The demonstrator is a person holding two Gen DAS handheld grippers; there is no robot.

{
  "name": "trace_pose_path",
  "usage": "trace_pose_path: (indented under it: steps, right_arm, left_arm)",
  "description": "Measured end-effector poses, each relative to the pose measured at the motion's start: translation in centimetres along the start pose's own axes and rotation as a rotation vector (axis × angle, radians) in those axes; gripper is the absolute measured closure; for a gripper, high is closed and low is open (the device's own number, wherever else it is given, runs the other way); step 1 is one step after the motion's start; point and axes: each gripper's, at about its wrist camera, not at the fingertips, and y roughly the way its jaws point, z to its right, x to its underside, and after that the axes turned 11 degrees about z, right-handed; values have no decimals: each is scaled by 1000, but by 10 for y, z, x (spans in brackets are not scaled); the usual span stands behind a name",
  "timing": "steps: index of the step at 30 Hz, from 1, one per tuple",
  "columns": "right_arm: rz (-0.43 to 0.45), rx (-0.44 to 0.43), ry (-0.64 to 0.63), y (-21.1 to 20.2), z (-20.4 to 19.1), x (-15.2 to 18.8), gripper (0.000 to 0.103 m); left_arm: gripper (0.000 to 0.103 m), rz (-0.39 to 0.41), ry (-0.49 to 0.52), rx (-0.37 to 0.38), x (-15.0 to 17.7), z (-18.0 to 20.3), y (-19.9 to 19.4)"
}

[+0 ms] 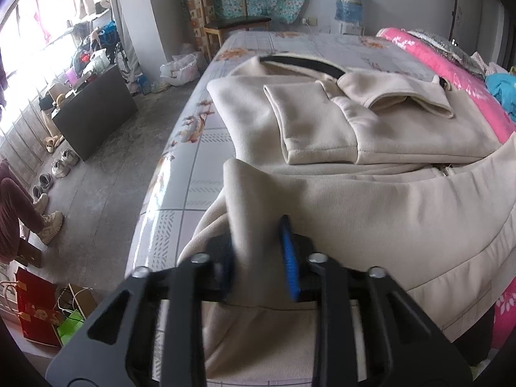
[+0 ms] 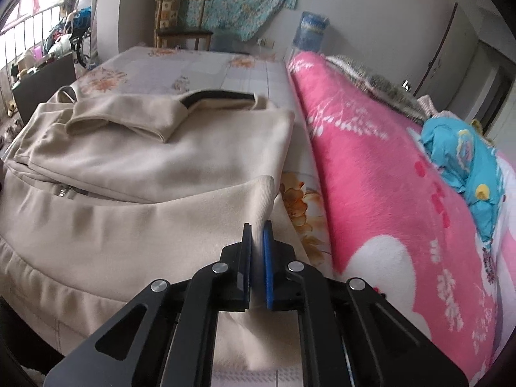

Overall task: Fold large clothes
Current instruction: 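Close the right tool on the jacket edge beside the left tool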

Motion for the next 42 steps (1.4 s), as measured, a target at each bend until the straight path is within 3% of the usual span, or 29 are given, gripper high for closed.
trace_pose_path:
  steps: [2, 5, 11, 42]
  right_arm:
    - [14, 0, 13, -7, 2, -2, 96]
    - [35, 0, 40, -15, 6, -4, 96]
    - [32, 7, 63, -13, 8, 0, 96]
    - [33, 9, 65, -13, 7, 3, 96]
  left_arm:
    - [95, 13, 10, 3, 0, 0, -4]
    - [97, 40, 7, 18, -3, -1, -17]
    - [97, 74, 9, 20, -12, 2, -31]
    - [97, 61, 44, -9, -9, 7, -24]
